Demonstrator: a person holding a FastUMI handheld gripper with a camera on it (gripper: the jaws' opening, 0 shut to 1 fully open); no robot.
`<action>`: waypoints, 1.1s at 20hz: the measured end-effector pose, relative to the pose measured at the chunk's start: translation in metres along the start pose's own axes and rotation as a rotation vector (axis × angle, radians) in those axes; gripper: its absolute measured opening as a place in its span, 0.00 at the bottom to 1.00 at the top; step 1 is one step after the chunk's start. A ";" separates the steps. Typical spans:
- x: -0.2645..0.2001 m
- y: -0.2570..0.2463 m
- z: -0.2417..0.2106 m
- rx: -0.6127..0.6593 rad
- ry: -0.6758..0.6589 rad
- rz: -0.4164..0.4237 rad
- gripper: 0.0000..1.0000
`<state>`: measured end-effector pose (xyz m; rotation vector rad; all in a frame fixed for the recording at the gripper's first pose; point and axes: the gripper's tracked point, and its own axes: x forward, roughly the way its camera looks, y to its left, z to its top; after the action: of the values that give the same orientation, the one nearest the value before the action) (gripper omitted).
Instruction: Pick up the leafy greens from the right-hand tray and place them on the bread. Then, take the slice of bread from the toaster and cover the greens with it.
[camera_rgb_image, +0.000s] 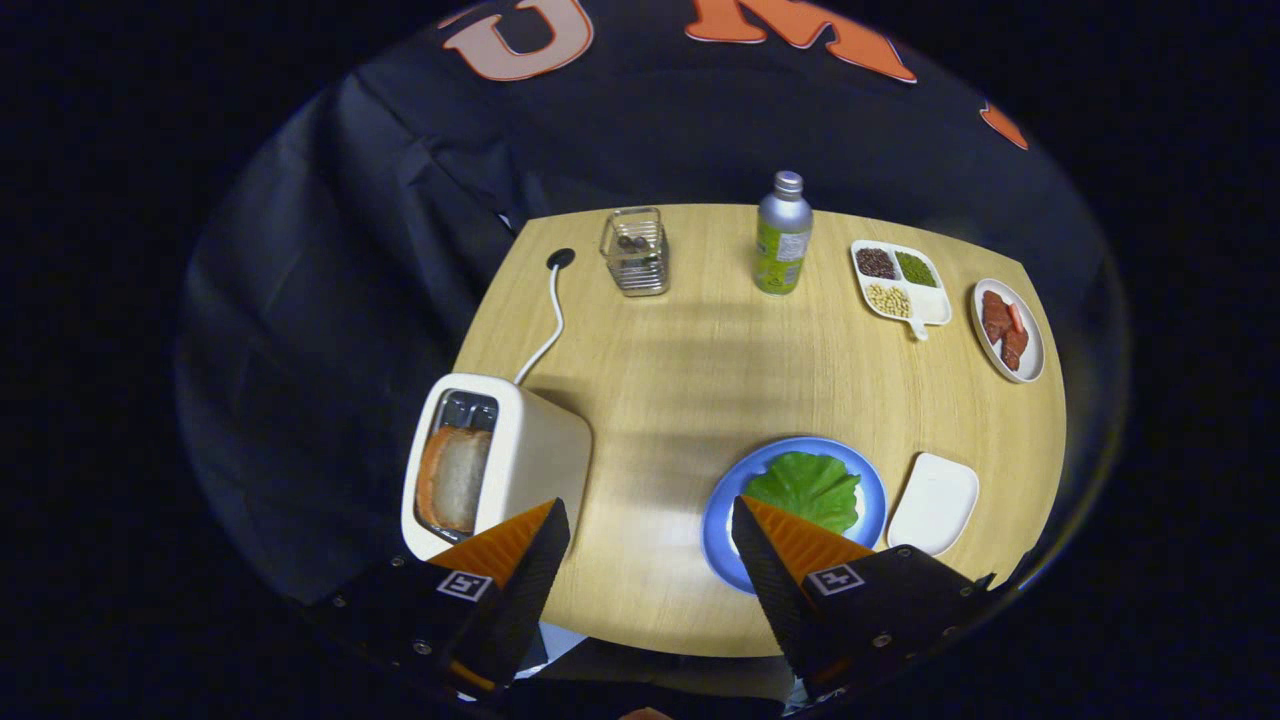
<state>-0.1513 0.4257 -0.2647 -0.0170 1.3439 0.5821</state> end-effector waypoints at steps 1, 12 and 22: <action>-0.003 0.017 0.003 -0.010 0.000 0.024 0.98; 0.035 0.124 0.001 -0.093 0.097 0.102 0.87; 0.075 0.132 -0.013 -0.087 0.170 0.044 0.39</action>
<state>-0.2088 0.5628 -0.2949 -0.1100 1.4857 0.6875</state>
